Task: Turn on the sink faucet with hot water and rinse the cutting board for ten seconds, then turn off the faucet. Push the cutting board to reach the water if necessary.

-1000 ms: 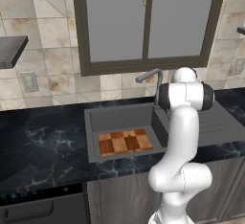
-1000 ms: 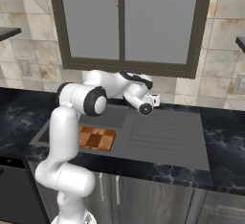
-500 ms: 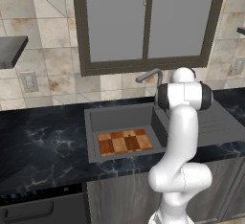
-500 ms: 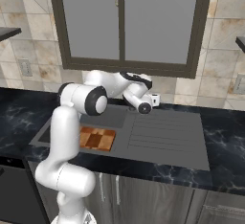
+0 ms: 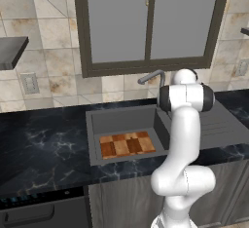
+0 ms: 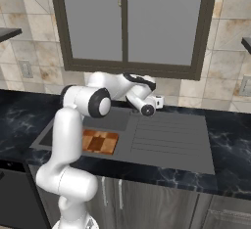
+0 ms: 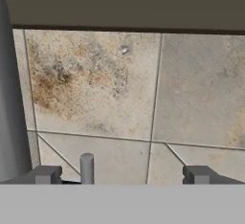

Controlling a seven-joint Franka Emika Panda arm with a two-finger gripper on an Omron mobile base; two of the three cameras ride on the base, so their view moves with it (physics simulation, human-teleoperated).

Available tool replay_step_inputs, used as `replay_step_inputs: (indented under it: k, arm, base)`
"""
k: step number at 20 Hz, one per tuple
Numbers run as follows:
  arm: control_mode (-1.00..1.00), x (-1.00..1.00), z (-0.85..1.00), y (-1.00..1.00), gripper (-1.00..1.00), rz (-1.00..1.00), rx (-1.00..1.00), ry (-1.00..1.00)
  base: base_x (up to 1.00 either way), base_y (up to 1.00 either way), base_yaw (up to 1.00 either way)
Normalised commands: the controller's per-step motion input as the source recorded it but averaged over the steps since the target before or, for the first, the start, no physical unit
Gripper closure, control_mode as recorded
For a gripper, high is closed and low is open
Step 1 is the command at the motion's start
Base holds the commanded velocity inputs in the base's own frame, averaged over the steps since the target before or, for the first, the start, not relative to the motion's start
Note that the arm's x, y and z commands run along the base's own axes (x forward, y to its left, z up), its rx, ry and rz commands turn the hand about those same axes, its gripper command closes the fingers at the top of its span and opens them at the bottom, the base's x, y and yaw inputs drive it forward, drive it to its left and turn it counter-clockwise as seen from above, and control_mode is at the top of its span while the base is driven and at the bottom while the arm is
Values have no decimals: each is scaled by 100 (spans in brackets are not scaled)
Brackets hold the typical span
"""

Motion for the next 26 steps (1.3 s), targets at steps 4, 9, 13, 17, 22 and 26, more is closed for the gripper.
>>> replay_step_inputs:
  k: [4,9,13,17,22,26]
  arm:
    - [-100,13,-4,0,-100,-1,0,0]
    - [-100,11,-6,0,-100,0,0,0]
    - [-100,8,-5,0,-100,0,0,0]
    - [-100,10,-4,0,-100,0,0,0]
    - [-100,9,-3,0,-100,0,0,0]
    - [-100,5,0,0,-100,0,0,0]
  base:
    - [0,0,0]
    - [0,0,0]
    - [0,0,0]
    - [0,0,0]
    - [0,0,0]
    - [0,0,0]
